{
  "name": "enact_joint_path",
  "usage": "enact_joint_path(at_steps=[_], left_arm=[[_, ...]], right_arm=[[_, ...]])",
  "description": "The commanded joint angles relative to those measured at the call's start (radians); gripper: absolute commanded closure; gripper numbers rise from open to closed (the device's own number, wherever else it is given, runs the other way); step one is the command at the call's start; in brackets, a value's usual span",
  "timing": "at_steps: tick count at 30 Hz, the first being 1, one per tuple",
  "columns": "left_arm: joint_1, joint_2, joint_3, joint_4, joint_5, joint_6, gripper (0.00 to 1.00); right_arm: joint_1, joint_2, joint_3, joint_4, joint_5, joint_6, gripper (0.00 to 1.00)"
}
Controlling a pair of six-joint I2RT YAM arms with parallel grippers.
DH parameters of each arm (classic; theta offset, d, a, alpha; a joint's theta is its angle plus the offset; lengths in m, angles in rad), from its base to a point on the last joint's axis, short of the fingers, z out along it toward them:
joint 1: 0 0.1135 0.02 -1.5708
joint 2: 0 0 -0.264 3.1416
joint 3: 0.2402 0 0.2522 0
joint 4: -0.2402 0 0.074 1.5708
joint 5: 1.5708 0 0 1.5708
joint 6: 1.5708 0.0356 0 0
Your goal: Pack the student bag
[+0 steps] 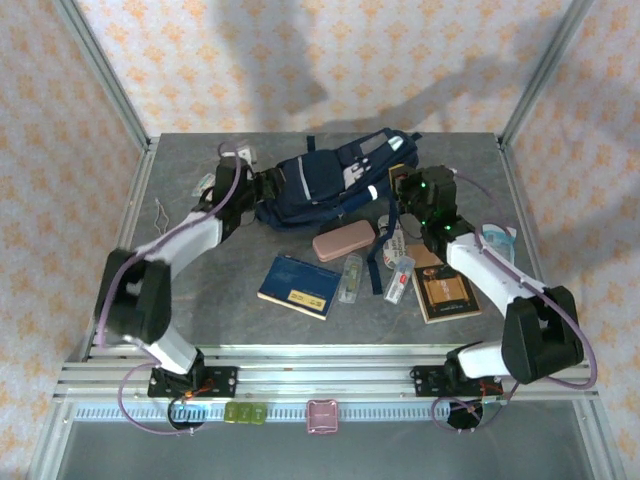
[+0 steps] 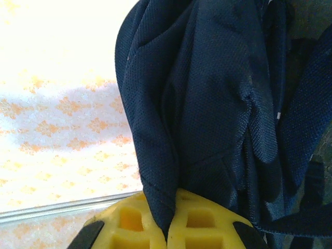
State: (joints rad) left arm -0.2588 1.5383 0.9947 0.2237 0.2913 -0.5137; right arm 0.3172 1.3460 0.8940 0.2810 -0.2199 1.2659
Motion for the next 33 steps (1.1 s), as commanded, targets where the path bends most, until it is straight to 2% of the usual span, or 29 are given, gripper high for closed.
enact_joint_path(at_steps=[1, 4, 7, 9, 13, 16, 20, 25, 33], left_arm=[[-0.079, -0.119, -0.178, 0.2, 0.079, -0.016, 0.47], [-0.173, -0.187, -0.317, 0.323, 0.077, -0.013, 0.48], [-0.279, -0.197, -0.413, 0.46, 0.029, -0.012, 0.48], [-0.339, -0.171, -0.442, 0.525, -0.012, -0.012, 0.47], [-0.407, -0.077, -0.468, 0.687, -0.027, -0.008, 0.44], [-0.46, -0.009, -0.485, 0.8, -0.106, 0.046, 0.42], [-0.488, 0.09, -0.461, 0.892, -0.186, 0.11, 0.39], [-0.492, 0.209, -0.482, 1.169, -0.252, 0.17, 0.32], [-0.494, 0.286, -0.35, 1.058, -0.283, 0.291, 0.34]], right_arm=[[0.02, -0.068, 0.014, 0.042, 0.115, 0.041, 1.0], [0.029, -0.06, 0.019, 0.032, 0.117, 0.048, 1.0], [0.04, -0.049, 0.022, 0.037, 0.116, 0.052, 1.0], [0.044, -0.041, 0.026, 0.041, 0.111, 0.053, 1.0], [0.043, -0.033, 0.035, 0.043, 0.103, 0.053, 1.0], [0.043, -0.033, 0.039, 0.043, 0.097, 0.05, 1.0], [0.043, -0.035, 0.041, 0.054, 0.082, 0.053, 1.0], [0.043, -0.036, 0.04, 0.066, 0.056, 0.053, 1.0], [0.045, -0.036, 0.04, 0.081, 0.029, 0.054, 1.0]])
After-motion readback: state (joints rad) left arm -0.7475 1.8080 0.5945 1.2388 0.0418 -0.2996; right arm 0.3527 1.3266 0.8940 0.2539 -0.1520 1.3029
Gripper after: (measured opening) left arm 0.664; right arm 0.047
